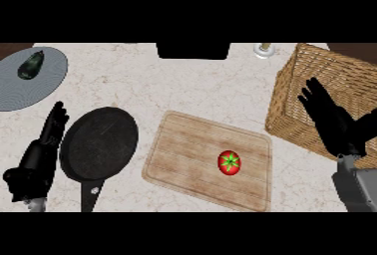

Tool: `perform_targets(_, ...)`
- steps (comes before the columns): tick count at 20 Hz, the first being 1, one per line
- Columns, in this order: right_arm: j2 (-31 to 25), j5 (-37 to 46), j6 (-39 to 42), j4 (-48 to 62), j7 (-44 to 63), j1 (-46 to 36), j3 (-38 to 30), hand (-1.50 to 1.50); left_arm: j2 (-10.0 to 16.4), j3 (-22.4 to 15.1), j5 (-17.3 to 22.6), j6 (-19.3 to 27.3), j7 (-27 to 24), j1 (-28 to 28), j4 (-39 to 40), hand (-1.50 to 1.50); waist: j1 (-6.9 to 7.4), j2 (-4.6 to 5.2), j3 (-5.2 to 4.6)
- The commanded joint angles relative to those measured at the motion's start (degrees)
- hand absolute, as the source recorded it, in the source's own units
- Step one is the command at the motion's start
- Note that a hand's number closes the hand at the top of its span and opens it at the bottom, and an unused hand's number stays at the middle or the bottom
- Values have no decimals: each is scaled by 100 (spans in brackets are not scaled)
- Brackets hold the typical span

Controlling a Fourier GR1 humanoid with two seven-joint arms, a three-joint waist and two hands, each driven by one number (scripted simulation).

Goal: Pick the tomato from the cutting board and place it in the basket

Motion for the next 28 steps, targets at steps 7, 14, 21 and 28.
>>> perform_targets(7, -1069, 1691, 455, -846, -1845, -739, 335, 150, -56, 186, 735, -574, 828, -470, 472, 0, -10, 96, 116)
perform_targets(14, 1177, 4258, -2304, -682, -1844, -853, 2219, -150, -5, 337, 1013, -977, 1068, -969, 998, 0, 70, 86, 169)
perform_targets(21, 1942, 5724, -2211, -731, 1867, -1863, 2734, -150, 19, 536, 1094, -1182, 940, -1035, 1360, 0, -59, -1, 151)
perform_targets(28, 701, 6662, -162, -602, 4256, -2762, 2525, -150, 81, 642, 1101, -1142, 1006, -937, 1495, 0, -275, -100, 117)
